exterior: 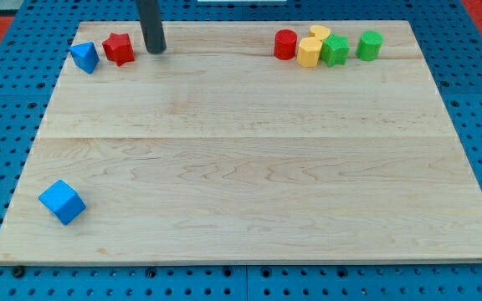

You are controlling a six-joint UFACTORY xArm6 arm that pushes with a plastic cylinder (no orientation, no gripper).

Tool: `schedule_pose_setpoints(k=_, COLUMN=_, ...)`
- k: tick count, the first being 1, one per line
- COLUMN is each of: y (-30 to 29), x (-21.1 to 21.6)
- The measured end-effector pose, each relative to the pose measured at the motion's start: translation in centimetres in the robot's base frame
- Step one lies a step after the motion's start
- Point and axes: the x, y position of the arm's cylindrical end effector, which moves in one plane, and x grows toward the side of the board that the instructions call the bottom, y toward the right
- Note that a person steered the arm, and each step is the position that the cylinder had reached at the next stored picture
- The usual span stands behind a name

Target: Add red star and blue triangle on top of the blue cube

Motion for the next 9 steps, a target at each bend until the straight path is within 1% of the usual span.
schedule_pose_setpoints(k=1, y=-3.2, x=-2.5)
schedule_pose_setpoints(k=2, y=-6.2, x=-2.0)
schedule_pose_setpoints(k=3, y=-4.8, x=3.6)
schedule_pose_setpoints(k=4, y=-4.7, x=6.1)
schedule_pose_setpoints(k=6, y=-0.6, x=6.1)
schedule_pose_setpoints(k=7, y=-1.8, x=14.7)
schedule_pose_setpoints(k=8, y=-1.9, x=20.0)
schedule_pose_setpoints(k=9, y=0.7, x=19.7)
